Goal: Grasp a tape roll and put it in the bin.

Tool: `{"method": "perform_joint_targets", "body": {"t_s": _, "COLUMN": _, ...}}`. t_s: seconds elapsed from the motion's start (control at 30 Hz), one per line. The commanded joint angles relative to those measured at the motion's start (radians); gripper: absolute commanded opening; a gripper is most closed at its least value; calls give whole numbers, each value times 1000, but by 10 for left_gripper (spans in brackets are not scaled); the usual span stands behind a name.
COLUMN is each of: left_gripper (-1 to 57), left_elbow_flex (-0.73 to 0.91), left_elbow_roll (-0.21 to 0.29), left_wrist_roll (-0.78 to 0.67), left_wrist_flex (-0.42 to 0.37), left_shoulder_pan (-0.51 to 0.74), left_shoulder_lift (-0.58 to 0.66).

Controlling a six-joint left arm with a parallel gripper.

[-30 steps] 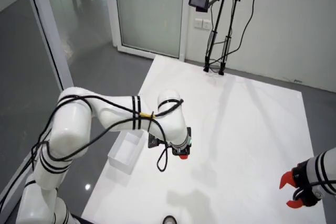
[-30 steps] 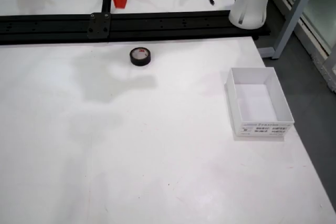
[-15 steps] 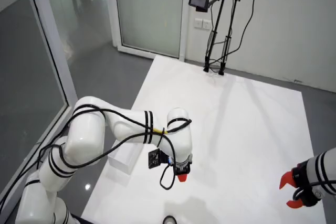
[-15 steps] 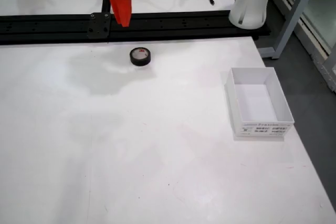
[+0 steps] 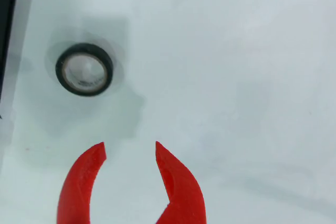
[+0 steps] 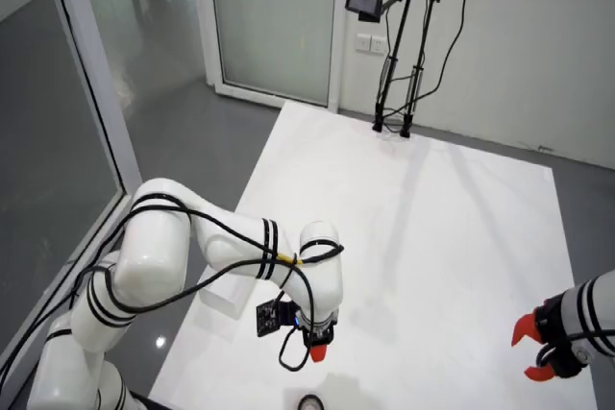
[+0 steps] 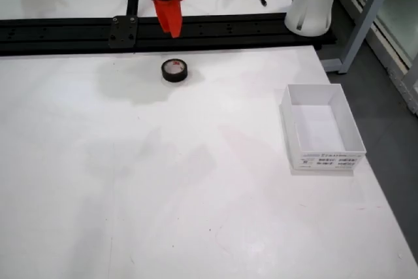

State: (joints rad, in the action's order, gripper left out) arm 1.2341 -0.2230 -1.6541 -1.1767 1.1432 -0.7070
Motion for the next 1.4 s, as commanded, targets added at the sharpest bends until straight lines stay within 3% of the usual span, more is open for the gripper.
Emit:
{"method": "perform_joint_targets", "body": {"t_s": 0.03, "left_gripper": 218, "left_elbow_flex": 76, "left_elbow_roll": 59, "left_wrist_roll": -59, "left_wrist_flex": 124, "left_shoulder_pan": 33, "left_shoulder_lift": -111}}
{"method": "perform_joint_targets", "body": {"t_s": 1.1, "left_gripper": 214, "left_elbow_flex": 81, "left_elbow_roll": 53, "left_wrist_roll": -73, "left_wrist_flex": 215, "left_shoulder_pan": 46, "left_shoulder_lift": -246}}
{"method": "perform_joint_targets", "body": {"t_s": 1.4, "left_gripper": 214, "left_elbow_flex": 79, "left_elbow_roll": 30, "left_wrist_roll": -75, "left_wrist_flex": 227, "left_shoulder_pan": 27, "left_shoulder_lift": -261}}
